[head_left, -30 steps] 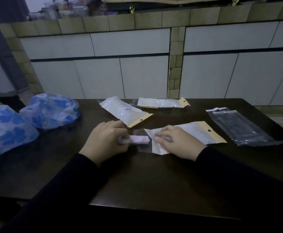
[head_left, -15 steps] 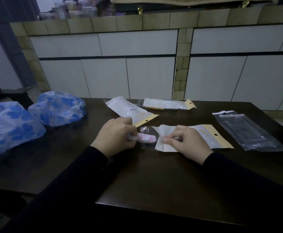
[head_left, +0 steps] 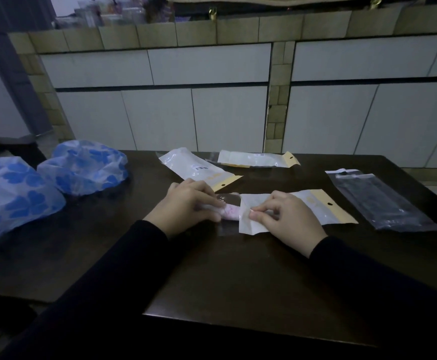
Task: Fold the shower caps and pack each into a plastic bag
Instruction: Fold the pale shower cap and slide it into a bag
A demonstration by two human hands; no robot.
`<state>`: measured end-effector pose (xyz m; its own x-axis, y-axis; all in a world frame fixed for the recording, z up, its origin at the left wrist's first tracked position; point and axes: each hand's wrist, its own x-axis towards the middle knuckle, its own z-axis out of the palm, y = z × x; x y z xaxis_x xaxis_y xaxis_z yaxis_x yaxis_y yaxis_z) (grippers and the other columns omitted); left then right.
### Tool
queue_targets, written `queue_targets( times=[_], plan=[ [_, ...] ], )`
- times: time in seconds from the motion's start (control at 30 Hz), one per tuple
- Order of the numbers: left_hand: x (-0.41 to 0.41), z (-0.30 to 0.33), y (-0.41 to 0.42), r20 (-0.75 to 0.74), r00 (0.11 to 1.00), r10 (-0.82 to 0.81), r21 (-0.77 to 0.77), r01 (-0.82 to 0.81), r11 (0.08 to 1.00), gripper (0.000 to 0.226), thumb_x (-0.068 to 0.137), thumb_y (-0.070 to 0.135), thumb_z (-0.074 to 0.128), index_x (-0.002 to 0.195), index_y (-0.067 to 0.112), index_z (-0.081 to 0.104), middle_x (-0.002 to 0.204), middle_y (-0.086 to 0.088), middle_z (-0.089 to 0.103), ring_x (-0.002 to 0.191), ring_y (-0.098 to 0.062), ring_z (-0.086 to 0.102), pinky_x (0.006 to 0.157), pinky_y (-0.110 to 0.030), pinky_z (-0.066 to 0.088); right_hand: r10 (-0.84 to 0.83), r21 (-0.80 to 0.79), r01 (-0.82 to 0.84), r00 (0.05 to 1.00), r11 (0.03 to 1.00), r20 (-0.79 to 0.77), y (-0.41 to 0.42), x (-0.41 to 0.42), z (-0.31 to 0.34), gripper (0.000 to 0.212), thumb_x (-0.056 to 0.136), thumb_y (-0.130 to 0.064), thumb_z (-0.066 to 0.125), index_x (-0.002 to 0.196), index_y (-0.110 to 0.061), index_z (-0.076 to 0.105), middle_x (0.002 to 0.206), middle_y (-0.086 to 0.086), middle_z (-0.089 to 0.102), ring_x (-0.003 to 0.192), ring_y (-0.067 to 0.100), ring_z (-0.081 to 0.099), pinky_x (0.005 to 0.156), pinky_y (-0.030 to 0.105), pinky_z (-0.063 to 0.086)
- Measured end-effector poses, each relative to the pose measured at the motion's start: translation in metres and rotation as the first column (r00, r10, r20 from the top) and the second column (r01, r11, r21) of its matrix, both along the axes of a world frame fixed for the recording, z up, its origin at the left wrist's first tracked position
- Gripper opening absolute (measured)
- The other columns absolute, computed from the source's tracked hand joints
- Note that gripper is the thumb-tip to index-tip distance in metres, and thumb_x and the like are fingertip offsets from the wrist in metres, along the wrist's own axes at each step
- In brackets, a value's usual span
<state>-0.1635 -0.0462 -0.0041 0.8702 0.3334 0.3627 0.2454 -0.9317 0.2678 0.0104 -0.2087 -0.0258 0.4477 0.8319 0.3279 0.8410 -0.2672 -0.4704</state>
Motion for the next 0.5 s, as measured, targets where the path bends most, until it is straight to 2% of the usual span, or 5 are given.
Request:
queue_targets(
  times=[0.07,0.13,0.23,0.37,0.5],
  plan=[
    [-0.007,0.0,0.003,0.02,0.997,0.069,-0.115,-0.066,0.991,0.023,0.087,0.044,0.062,0.11,0.044,0.068,0.112,0.019,0.056,0.114,-0.007,0.047,0.099,-0.038,0.031,-0.013,-0.004,0.014,1.0,1.0,0.007,0.0,0.0,-0.001,0.027,0.089,-0.047,0.06,0.105,-0.031,0.073,0.091,-0.015,0.051,0.087,0.005,0.05,0.073,0.018,0.043],
    [-0.011,-0.002,0.008,0.041,0.959,0.279,-0.147,-0.27,0.952,0.031,0.091,0.051,0.053,0.119,0.042,0.062,0.122,0.011,0.053,0.116,-0.013,0.049,0.101,-0.044,0.038,-0.034,-0.007,0.034,0.999,0.999,0.025,0.0,-0.002,-0.001,0.027,0.089,-0.047,0.06,0.106,-0.031,0.073,0.089,-0.016,0.05,0.085,0.005,0.049,0.069,0.016,0.039],
    [-0.013,-0.005,0.007,-0.002,0.841,0.54,-0.083,-0.539,0.838,0.04,0.092,0.054,0.047,0.114,0.023,0.061,0.106,-0.003,0.058,0.097,-0.022,0.057,0.083,-0.037,0.046,-0.058,-0.011,0.059,0.994,0.998,0.088,0.0,-0.003,0.001,0.029,0.09,-0.049,0.057,0.107,-0.032,0.073,0.092,-0.015,0.052,0.089,0.005,0.048,0.076,0.021,0.041],
    [-0.008,-0.006,-0.004,0.019,0.87,0.493,-0.295,-0.466,0.834,0.032,0.093,0.042,0.054,0.089,0.014,0.068,0.079,-0.001,0.065,0.078,-0.017,0.06,0.061,-0.026,0.041,-0.054,0.003,0.054,0.994,0.999,0.095,0.001,-0.003,0.002,0.031,0.091,-0.05,0.055,0.107,-0.031,0.072,0.095,-0.013,0.055,0.094,0.005,0.046,0.087,0.029,0.043],
    [0.006,-0.009,-0.022,0.027,0.911,0.412,-0.335,-0.38,0.862,0.033,0.096,0.037,0.051,0.09,0.011,0.071,0.081,-0.004,0.069,0.08,-0.017,0.063,0.07,-0.031,0.047,-0.026,0.103,0.027,1.0,0.994,-0.018,0.001,-0.006,0.002,0.027,0.089,-0.043,0.061,0.104,-0.025,0.074,0.086,-0.013,0.05,0.088,0.007,0.051,0.081,0.026,0.046]
  ],
)
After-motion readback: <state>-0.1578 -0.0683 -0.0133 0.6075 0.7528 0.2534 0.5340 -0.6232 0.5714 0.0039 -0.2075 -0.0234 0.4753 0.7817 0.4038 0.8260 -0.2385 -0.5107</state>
